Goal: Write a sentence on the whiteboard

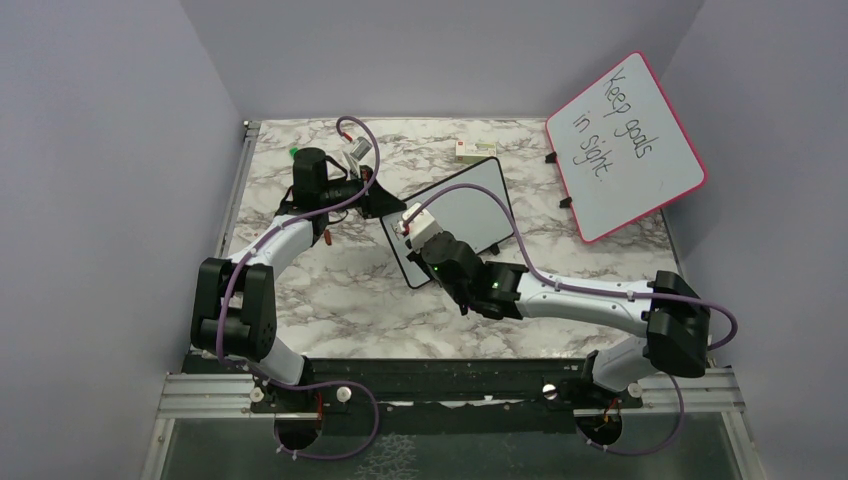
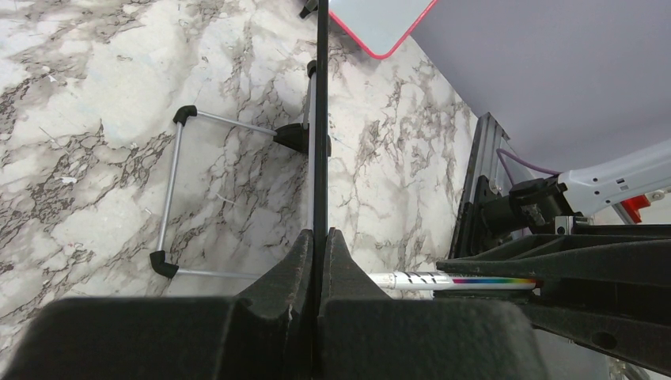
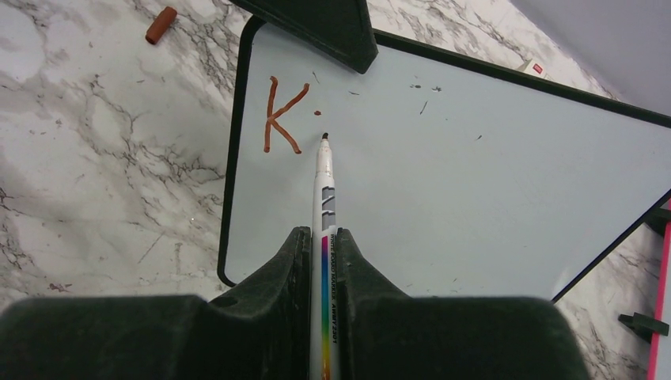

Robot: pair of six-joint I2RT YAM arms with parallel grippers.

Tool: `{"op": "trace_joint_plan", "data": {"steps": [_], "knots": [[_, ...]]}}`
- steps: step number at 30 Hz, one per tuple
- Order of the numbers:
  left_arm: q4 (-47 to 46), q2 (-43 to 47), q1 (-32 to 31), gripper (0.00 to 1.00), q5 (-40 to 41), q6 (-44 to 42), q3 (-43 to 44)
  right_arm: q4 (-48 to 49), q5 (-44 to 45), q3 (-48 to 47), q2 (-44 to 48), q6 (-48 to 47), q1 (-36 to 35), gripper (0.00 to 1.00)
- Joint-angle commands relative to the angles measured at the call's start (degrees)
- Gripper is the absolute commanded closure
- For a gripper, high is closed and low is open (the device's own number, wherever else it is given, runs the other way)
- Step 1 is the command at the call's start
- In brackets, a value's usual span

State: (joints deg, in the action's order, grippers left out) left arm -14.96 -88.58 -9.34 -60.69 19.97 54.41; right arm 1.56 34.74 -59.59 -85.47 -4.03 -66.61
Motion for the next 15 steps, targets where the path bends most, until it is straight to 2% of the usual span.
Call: {"op": "trace_joint_plan", "data": {"steps": [1,15], "knots": [[1.1,-0.4,0.0,1.0,-1.7,-0.4,0.1,1.4,-1.5,0.1,1.1,0.8,0.4,0.99],[1.1,-0.5,0.0,1.0,-2.0,-0.4,0.2,2.9,-0.5,-1.0,-0.6,0.7,0.4,0.99]]}}
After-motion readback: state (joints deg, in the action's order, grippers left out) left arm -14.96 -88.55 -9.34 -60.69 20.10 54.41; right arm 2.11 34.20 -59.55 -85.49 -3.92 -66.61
